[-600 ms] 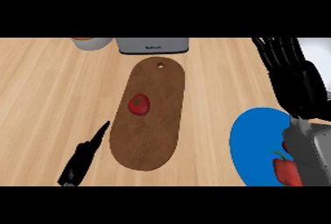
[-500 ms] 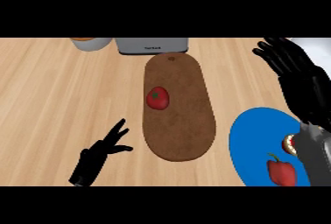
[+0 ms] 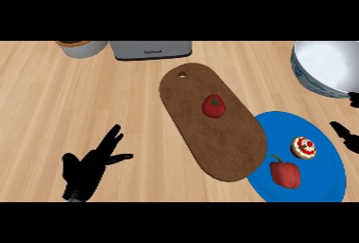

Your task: Pick the cupcake from the plate and place it in the bowl

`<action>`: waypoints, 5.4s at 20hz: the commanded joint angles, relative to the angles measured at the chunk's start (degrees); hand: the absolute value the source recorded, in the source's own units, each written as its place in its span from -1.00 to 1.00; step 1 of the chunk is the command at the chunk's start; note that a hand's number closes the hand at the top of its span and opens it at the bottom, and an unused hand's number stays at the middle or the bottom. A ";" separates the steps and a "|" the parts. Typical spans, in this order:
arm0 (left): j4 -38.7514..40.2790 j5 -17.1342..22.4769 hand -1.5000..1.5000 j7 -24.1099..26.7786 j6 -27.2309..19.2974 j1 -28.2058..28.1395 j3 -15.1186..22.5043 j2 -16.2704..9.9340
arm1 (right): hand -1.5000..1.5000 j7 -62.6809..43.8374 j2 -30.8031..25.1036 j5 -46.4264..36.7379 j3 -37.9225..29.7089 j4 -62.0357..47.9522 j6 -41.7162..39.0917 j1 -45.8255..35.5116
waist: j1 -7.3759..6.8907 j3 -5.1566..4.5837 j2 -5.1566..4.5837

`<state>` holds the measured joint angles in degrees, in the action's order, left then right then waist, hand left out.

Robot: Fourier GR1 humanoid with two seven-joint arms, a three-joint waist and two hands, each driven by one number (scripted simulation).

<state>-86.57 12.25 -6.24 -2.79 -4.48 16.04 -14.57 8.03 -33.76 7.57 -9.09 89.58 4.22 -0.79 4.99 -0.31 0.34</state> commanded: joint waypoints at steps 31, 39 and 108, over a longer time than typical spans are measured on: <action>-3.87 2.98 0.00 -2.82 2.21 11.32 -3.77 6.02 | -1.00 -68.83 -13.94 -19.27 12.33 29.29 -23.79 4.20 | -5.33 0.29 -0.34; -3.89 2.46 0.00 -0.95 3.89 10.18 -4.54 6.60 | -1.00 -65.55 -10.79 -21.92 15.68 18.91 -26.78 0.23 | -5.34 0.30 -0.37; -5.25 -3.10 0.00 -4.04 8.64 8.96 -10.79 12.48 | 1.00 -13.33 -1.94 -48.90 2.96 27.85 -27.91 7.27 | -3.66 0.23 0.04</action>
<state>-91.78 9.12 -10.73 5.63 5.17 5.11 -2.29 -2.84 -35.49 -46.39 -1.42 106.70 -19.73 4.04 0.80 -0.06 0.23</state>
